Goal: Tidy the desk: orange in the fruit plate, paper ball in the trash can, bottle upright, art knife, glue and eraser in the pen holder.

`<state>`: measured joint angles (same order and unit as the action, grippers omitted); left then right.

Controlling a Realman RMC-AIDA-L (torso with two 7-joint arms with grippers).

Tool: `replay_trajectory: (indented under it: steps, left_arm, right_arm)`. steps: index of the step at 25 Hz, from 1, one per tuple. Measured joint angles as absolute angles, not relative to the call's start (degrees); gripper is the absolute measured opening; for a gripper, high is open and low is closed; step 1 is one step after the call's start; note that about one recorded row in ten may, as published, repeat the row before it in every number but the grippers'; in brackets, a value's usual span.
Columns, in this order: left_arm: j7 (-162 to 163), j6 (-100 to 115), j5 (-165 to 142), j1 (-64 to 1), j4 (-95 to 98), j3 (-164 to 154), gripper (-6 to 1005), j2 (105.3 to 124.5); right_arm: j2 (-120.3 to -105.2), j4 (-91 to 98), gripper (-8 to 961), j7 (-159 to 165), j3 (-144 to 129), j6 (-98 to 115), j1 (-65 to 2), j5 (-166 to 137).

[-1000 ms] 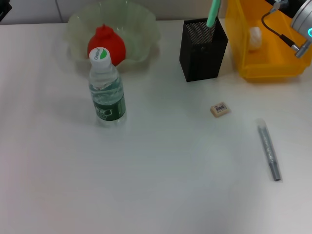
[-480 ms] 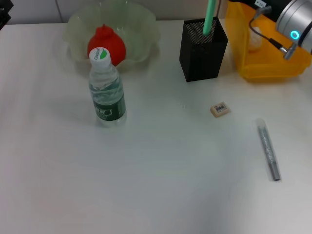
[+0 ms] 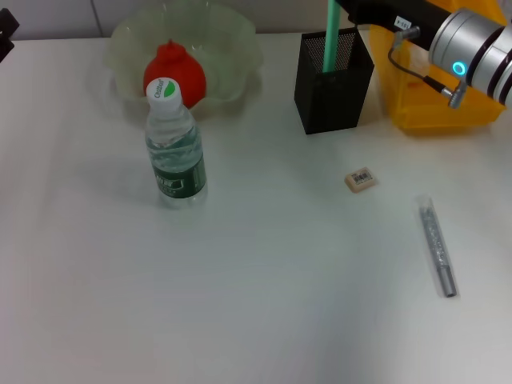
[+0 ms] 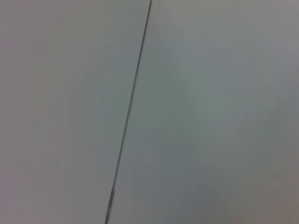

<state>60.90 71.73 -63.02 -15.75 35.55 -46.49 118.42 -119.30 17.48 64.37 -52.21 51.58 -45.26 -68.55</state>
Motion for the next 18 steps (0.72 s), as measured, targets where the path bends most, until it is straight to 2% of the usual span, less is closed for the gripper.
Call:
replay_trajectory:
  steps: [11,16,18]
  left_arm:
    - [60.99,72.97,-63.01,-16.11,36.05,-46.49,670,118.30]
    - [61.41,73.97,-63.01,-16.80,36.31,-46.49,671,118.25]
    - [61.59,74.41,-63.01,-16.99,36.34,-46.49,671,118.21]
  right_arm:
    - [-119.33,17.70,187,68.55,-55.36,54.23,-43.29,-68.54]
    - [-119.19,21.02,415,72.07,-55.90,56.92,-40.15,-68.51]
    - [-119.13,22.57,432,73.94,-56.72,58.02,-38.93,-68.51]
